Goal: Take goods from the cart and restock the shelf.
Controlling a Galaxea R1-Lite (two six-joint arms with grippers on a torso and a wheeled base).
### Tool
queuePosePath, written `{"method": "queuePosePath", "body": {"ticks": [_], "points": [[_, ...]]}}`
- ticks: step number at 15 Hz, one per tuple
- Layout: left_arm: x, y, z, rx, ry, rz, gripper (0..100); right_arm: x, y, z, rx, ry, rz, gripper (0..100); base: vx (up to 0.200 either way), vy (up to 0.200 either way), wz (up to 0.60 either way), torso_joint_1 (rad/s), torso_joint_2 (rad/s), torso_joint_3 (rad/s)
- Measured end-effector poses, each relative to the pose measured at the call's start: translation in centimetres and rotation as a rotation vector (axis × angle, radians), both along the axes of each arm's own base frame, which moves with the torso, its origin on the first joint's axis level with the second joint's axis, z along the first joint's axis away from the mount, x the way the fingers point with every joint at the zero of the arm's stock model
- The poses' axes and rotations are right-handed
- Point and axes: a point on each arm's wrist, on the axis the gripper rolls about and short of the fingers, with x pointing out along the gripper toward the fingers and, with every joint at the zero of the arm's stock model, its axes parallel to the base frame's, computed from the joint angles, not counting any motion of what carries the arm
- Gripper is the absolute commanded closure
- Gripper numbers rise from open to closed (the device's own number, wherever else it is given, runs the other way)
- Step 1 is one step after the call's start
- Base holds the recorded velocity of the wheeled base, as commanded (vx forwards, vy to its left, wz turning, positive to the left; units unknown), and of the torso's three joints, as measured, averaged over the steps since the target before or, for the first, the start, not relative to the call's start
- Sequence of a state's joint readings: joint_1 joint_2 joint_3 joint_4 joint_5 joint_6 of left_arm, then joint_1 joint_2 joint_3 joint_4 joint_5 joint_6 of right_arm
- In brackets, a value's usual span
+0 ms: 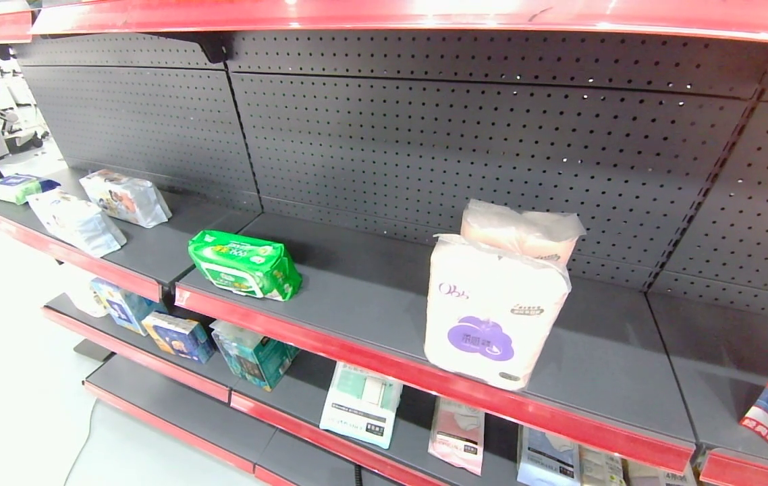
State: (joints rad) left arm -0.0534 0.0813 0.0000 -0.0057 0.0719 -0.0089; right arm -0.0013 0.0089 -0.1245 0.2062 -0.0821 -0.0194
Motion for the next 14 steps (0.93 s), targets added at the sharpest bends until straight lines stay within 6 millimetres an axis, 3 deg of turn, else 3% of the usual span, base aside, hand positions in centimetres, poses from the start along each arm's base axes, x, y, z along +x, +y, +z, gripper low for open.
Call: {"method": "queuePosePath", "body": {"ticks": [5, 14], "points": [[0.0, 0.0, 0.0, 0.0, 0.0, -0.001, 0, 0.06, -0.16, -0.01, -0.06, -0.031, -0.07, 0, 0.0, 0.0, 0.0, 0.0, 0.0, 0.0], [0.0, 0.0, 0.0, 0.0, 0.0, 0.0, 0, 0.21, -0.42, -0.22, 0.018, -0.058, -0.193, 0, 0.0, 0.0, 0.0, 0.0, 0.0, 0.0]]}}
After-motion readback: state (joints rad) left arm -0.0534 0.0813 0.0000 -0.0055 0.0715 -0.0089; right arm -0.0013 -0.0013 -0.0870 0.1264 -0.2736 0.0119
